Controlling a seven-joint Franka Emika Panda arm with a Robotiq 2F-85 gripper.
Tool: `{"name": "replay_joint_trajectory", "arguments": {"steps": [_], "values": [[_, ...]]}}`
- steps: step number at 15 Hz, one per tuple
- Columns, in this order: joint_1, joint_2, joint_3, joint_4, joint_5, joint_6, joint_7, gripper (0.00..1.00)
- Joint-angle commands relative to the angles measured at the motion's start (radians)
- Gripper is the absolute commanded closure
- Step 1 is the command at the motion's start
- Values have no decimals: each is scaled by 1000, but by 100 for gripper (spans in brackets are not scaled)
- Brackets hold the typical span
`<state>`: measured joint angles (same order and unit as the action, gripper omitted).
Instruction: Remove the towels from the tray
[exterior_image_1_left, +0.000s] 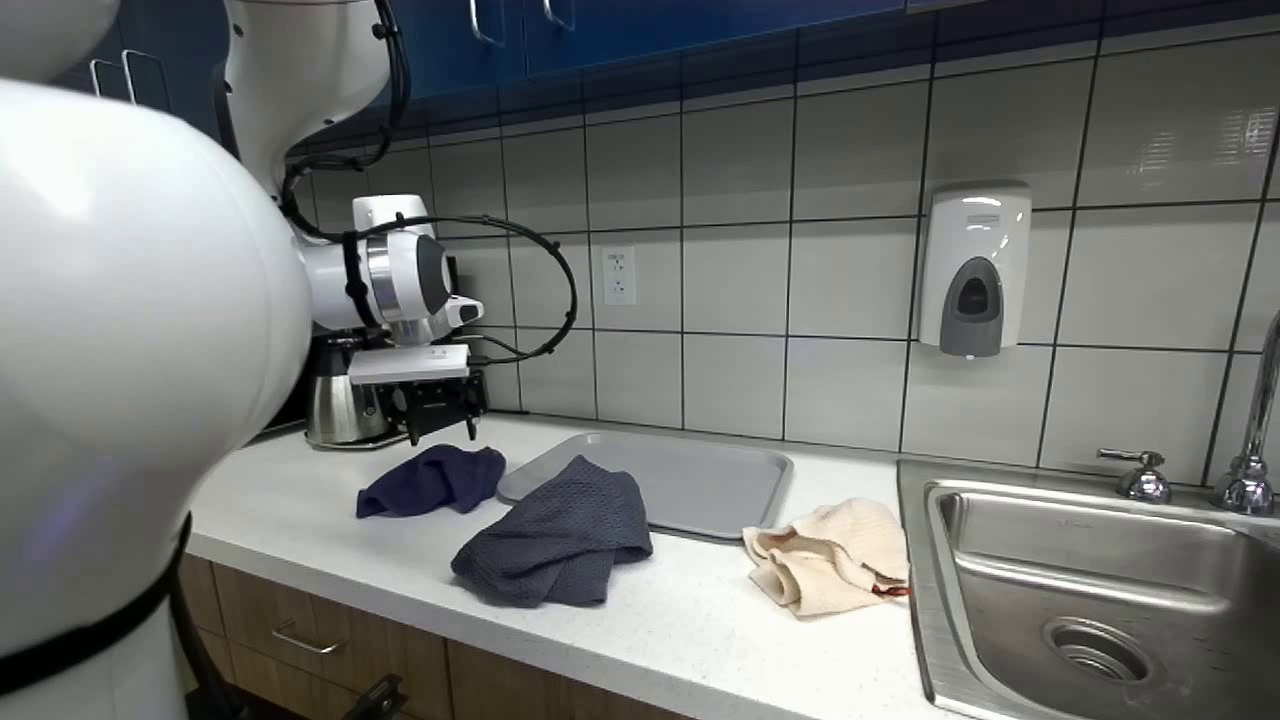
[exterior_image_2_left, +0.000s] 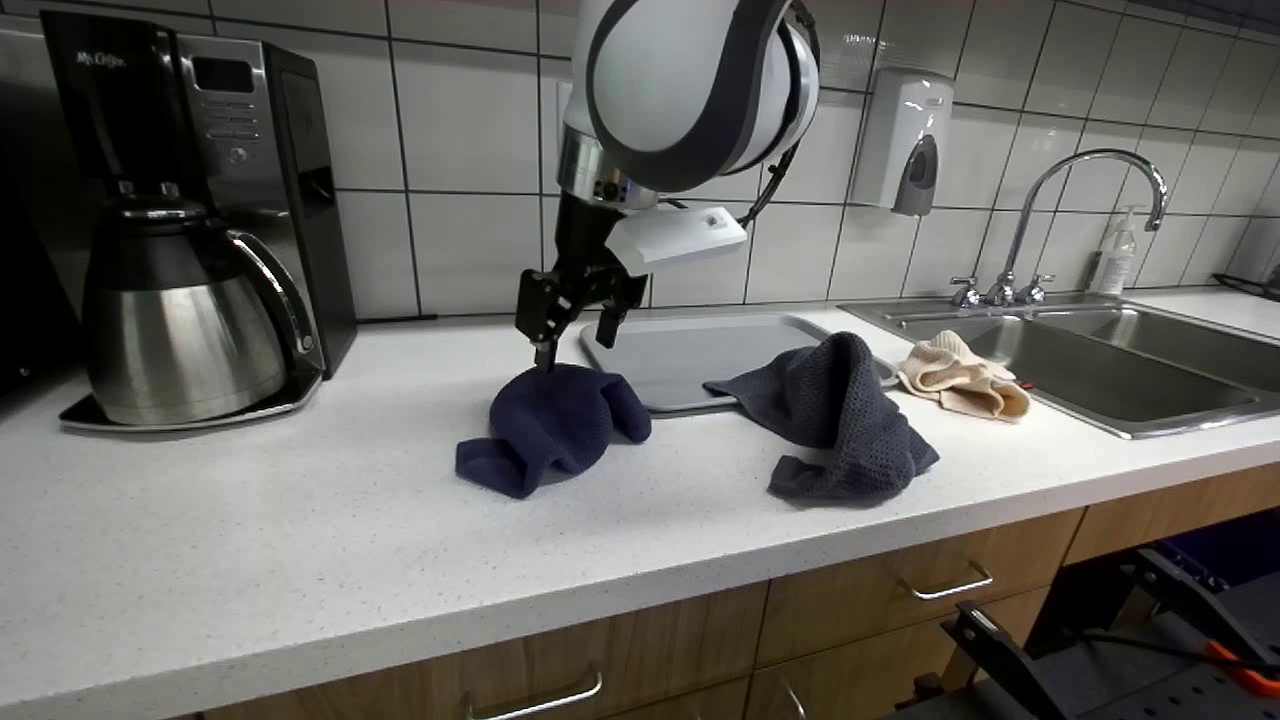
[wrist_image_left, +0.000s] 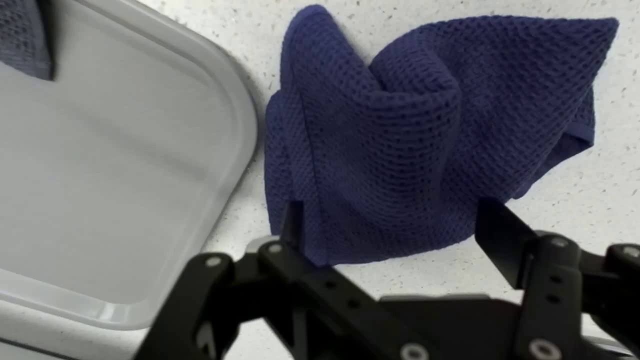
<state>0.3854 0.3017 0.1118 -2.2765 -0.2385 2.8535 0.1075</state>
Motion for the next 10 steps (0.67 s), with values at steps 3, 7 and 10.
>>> {"name": "replay_joint_trajectory", "arguments": {"steps": [3,7,10], "values": [[-31,-51,-11,-22,-2,-32,14,0],[-61,-76,-12,-42,10,-28,4,0],[-86,-104,-10,-66,19,-23,-3,0]]}}
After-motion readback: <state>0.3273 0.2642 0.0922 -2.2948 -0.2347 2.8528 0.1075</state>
